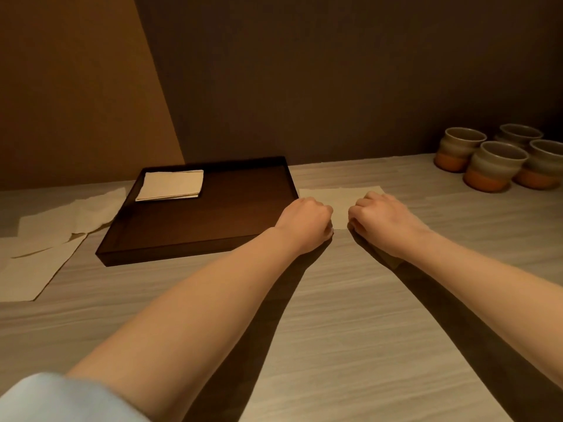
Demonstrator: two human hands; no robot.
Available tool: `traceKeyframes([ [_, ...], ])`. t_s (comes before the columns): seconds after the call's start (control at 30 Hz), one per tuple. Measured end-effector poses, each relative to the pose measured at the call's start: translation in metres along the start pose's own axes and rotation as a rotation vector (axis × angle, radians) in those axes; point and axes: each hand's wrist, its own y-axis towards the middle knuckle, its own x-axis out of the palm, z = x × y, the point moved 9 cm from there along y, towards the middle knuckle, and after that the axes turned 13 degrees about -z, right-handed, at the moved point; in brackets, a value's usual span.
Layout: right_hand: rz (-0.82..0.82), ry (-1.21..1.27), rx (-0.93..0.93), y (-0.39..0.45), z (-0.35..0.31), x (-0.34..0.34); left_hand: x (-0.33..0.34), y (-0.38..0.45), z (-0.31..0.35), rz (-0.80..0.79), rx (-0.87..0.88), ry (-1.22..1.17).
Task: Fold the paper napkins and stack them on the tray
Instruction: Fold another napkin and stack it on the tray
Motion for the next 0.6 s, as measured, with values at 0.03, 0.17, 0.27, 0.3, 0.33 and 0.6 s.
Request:
traceKeyframes([
  [0.03,0.012,0.039,0.010,0.000,0.003,-0.001,-0.001,0.001,0.000,0.005,-0.009,-0.003],
  [0.17,0.044,0.156,0.013,-0.002,0.010,-0.001,-0.004,0.004,0.004,0.031,0.016,0.048],
  [0.27,0.027,0.186,-0.016,-0.004,0.008,0.004,-0.004,0.004,0.012,0.049,0.091,0.124],
  [0.3,0.018,0.184,-0.025,-0.004,0.007,0.006,-0.004,0.005,0.013,0.056,0.103,0.134],
  [0.33,0.014,0.181,-0.030,-0.005,0.005,0.007,-0.005,0.005,0.014,0.058,0.103,0.135],
  [0.6,0.040,0.150,0.019,-0.006,0.004,-0.003,-0.031,0.006,0.001,0.144,-0.019,-0.059],
])
